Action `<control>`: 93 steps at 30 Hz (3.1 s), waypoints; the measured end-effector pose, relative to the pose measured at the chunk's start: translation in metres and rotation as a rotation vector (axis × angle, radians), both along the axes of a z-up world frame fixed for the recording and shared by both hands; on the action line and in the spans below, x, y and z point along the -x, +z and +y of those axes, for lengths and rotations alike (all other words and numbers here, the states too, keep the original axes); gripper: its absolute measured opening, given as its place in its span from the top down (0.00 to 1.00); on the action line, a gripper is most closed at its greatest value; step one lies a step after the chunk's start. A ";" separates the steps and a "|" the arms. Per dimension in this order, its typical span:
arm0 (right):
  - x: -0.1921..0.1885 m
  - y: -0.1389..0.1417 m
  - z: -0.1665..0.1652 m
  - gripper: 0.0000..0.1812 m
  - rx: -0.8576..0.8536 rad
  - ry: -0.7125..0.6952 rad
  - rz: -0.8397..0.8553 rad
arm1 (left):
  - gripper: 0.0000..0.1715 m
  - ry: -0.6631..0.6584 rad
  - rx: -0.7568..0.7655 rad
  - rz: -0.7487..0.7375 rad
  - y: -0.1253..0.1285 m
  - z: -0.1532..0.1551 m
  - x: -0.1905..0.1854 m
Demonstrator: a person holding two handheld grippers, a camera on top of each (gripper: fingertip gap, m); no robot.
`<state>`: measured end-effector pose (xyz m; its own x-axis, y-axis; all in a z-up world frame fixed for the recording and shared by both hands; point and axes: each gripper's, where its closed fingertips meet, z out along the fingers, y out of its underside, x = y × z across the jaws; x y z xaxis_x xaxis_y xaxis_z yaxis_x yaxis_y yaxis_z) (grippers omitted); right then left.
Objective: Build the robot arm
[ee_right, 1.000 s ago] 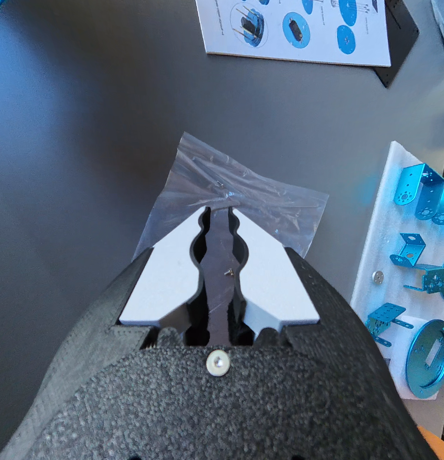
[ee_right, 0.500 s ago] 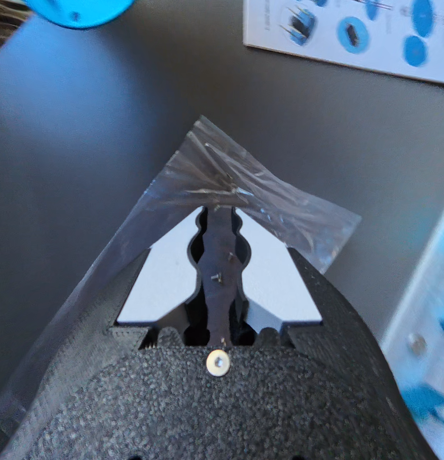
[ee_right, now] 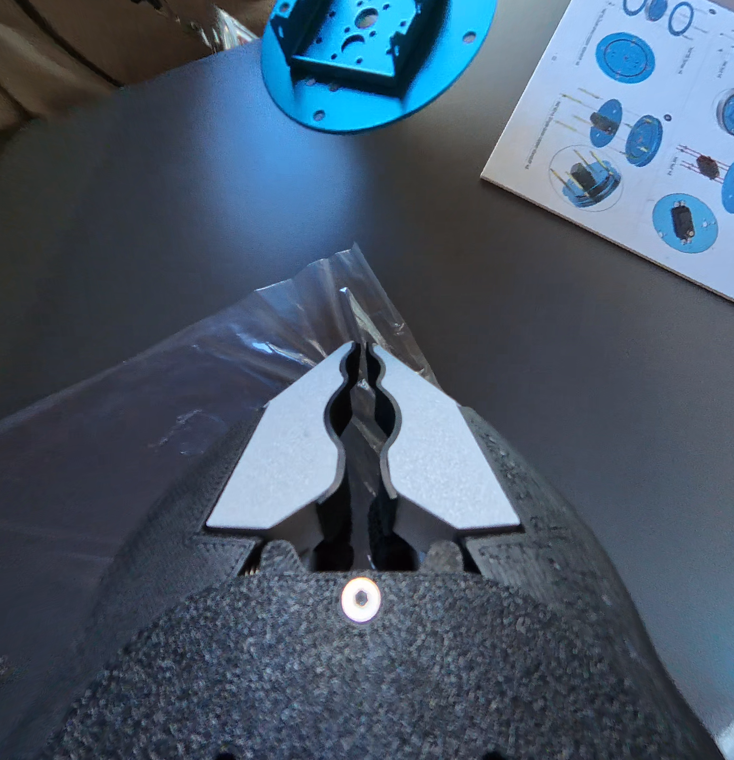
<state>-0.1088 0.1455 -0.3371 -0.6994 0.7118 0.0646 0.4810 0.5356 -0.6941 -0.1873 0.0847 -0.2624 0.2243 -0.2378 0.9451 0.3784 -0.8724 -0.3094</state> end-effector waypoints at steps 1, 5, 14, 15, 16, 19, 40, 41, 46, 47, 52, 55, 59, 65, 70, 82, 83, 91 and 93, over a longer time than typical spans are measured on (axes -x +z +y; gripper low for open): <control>0.002 0.001 0.000 0.98 0.010 0.003 0.013 | 1.00 0.003 0.001 -0.007 0.000 0.001 0.001; -0.001 0.001 -0.002 0.98 0.056 0.022 -0.014 | 1.00 0.009 0.016 -0.021 -0.004 0.006 0.004; -0.003 -0.002 -0.005 0.97 0.057 0.058 -0.047 | 1.00 0.016 0.040 -0.032 -0.013 0.011 0.007; -0.003 -0.004 -0.004 0.97 0.049 0.060 -0.056 | 1.00 0.014 0.041 -0.034 -0.013 0.011 0.007; -0.004 -0.005 -0.004 0.97 0.043 0.063 -0.063 | 1.00 0.012 0.042 -0.035 -0.013 0.011 0.006; -0.003 -0.008 -0.005 0.96 0.022 0.069 -0.066 | 1.00 0.006 0.046 -0.037 -0.015 0.011 0.004; 0.002 -0.005 0.008 0.99 -0.206 0.074 0.035 | 1.00 0.022 0.072 -0.026 -0.030 0.019 0.003; 0.003 -0.002 0.009 0.99 -0.228 0.070 0.049 | 1.00 0.021 0.073 -0.023 -0.030 0.021 0.003; 0.013 0.027 0.016 0.99 -0.424 0.034 0.166 | 1.00 0.021 0.080 -0.007 -0.035 0.030 0.000; 0.018 0.035 0.017 0.99 -0.491 0.018 0.208 | 1.00 0.019 0.081 -0.006 -0.036 0.032 -0.002; 0.031 0.066 -0.001 0.99 -0.854 0.120 0.378 | 1.00 -0.006 0.106 -0.065 -0.034 0.035 -0.012; 0.035 0.067 -0.011 0.99 -1.006 0.188 0.416 | 1.00 -0.022 0.132 -0.131 -0.031 0.035 -0.016; 0.037 0.059 -0.015 0.99 -1.130 0.243 0.402 | 1.00 -0.033 0.147 -0.165 -0.031 0.034 -0.021; 0.037 0.050 -0.010 0.99 -1.254 0.305 0.350 | 1.00 -0.030 0.142 -0.172 -0.028 0.034 -0.023; 0.038 0.049 -0.013 0.99 -1.258 0.324 0.320 | 1.00 -0.030 0.138 -0.166 -0.028 0.033 -0.023; 0.038 0.046 -0.011 0.99 -1.315 0.362 0.236 | 1.00 -0.020 0.124 -0.140 -0.031 0.033 -0.022; 0.038 0.046 -0.011 0.99 -1.318 0.365 0.231 | 1.00 -0.020 0.122 -0.138 -0.031 0.033 -0.022; 0.041 0.044 -0.010 0.99 -1.332 0.377 0.215 | 1.00 -0.017 0.120 -0.129 -0.032 0.033 -0.021; 0.042 0.044 -0.010 0.99 -1.338 0.382 0.214 | 1.00 -0.016 0.120 -0.128 -0.033 0.033 -0.021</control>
<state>-0.1505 0.1352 -0.2934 -0.7234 -0.2013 0.6604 0.1093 0.9111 0.3974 -0.1661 0.1175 -0.2952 0.0978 -0.1244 0.9874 0.3935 -0.9065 -0.1532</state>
